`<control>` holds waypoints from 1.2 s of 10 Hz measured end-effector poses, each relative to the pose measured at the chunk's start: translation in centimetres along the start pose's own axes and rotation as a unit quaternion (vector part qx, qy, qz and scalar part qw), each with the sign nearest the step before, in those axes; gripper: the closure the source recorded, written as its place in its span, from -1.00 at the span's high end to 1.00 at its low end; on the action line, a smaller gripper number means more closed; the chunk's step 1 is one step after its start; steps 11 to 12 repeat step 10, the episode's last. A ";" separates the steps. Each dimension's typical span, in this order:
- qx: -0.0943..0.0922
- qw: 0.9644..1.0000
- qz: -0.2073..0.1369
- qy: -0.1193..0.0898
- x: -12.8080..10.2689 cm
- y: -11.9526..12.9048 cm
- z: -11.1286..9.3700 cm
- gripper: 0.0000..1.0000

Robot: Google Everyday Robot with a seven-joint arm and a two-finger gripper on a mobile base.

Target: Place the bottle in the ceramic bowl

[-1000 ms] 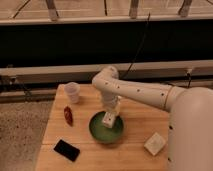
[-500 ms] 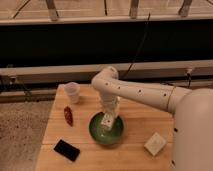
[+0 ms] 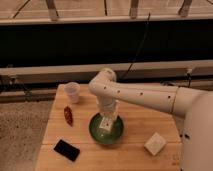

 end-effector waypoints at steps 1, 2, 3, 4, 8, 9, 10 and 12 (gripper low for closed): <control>0.004 1.000 -0.004 0.000 -0.4 0.4 -0.4 0.29; 0.015 1.000 -0.006 -0.002 -0.6 0.4 -0.7 0.49; 0.022 1.000 -0.006 -0.005 -0.7 0.7 -0.8 0.58; 0.028 1.000 -0.004 -0.006 -0.7 1.0 -1.0 0.58; 0.018 1.000 -0.005 -0.006 0.2 0.5 -0.7 0.58; 0.020 1.000 -0.003 -0.006 0.2 0.7 -0.7 0.58; 0.020 1.000 -0.002 -0.007 0.2 1.0 -0.8 0.56; 0.020 1.000 -0.002 -0.007 0.2 1.0 -0.8 0.56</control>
